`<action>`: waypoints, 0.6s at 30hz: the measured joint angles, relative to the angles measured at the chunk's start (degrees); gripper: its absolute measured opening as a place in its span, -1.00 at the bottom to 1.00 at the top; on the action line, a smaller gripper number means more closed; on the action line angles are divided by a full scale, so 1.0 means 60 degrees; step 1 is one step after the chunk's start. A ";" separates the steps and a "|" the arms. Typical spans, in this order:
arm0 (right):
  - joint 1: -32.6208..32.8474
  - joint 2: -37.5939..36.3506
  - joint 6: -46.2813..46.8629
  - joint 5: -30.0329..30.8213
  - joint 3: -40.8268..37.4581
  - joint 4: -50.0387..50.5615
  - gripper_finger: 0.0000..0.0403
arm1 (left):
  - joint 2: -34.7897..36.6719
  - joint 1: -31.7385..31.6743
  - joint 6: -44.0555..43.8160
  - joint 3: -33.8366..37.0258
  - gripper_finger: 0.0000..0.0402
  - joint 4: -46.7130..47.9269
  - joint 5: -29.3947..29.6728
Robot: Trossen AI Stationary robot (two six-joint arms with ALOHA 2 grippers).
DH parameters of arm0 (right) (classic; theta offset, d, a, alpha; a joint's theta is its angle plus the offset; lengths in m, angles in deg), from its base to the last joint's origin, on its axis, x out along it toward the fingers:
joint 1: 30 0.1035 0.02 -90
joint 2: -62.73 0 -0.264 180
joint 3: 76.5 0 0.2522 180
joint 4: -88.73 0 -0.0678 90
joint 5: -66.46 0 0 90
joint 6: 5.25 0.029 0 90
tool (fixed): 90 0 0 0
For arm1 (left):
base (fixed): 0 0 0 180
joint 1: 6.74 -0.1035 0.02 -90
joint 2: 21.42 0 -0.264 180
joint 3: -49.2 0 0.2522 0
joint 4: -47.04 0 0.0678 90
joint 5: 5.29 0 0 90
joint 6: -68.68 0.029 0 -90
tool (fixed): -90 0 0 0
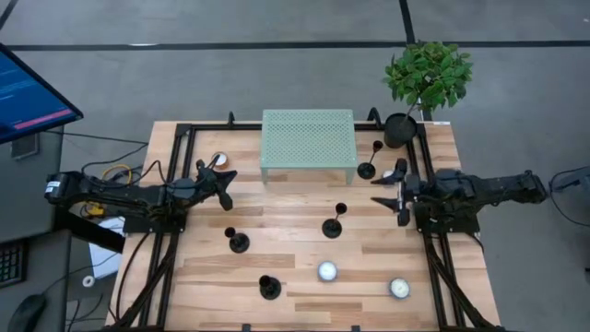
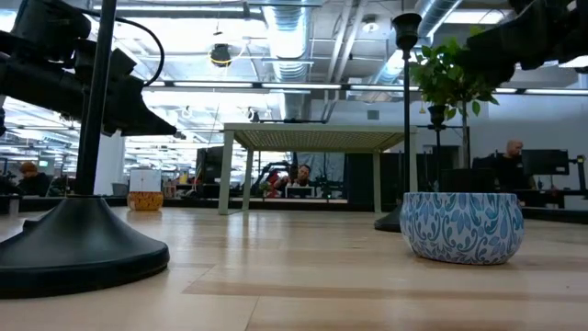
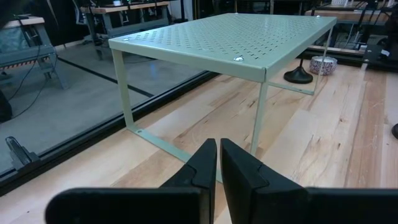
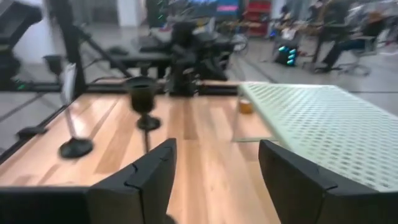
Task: Pick & Place candle stick holders
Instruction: Put the black candle holder on the shelf
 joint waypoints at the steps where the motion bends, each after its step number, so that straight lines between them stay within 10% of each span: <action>1: 0.0077 0.0235 0.0002 0.0012 0.0123 -0.0010 0.10 | 0.0003 0.0003 0.0000 0.0003 -0.89 0.0000 0.0000; 18: 0.0950 0.2075 0.0326 -0.0031 0.1088 0.1073 0.12 | 0.0001 0.0000 0.0000 0.0003 -0.89 0.0000 0.0000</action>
